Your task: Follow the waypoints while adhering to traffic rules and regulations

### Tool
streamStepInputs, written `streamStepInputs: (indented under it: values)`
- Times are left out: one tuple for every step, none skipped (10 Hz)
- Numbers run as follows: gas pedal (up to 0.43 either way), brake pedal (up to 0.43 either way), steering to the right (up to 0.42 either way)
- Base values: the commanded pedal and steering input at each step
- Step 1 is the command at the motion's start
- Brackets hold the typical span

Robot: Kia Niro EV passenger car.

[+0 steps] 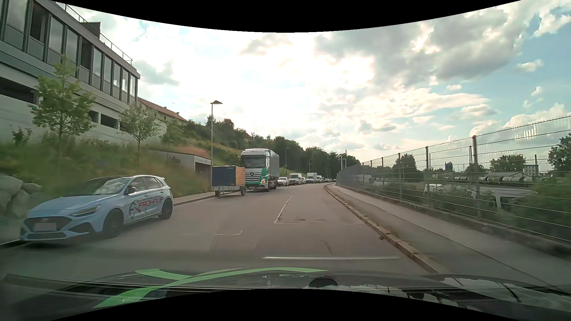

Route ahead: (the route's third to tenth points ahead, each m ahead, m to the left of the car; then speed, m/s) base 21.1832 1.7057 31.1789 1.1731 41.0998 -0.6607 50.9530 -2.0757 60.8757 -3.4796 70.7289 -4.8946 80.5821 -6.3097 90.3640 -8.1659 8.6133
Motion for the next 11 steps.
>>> streamStepInputs:
  values:
    - [0.110,0.000,0.000]
    - [0.110,0.000,0.000]
    - [0.138,0.000,0.002]
    - [0.138,0.000,0.003]
    - [0.138,0.000,0.004]
    - [0.150,0.000,0.005]
    - [0.150,0.000,0.005]
    - [0.150,0.000,0.005]
    - [0.150,0.000,0.005]
    - [0.150,0.000,0.005]
    - [0.150,0.000,0.005]
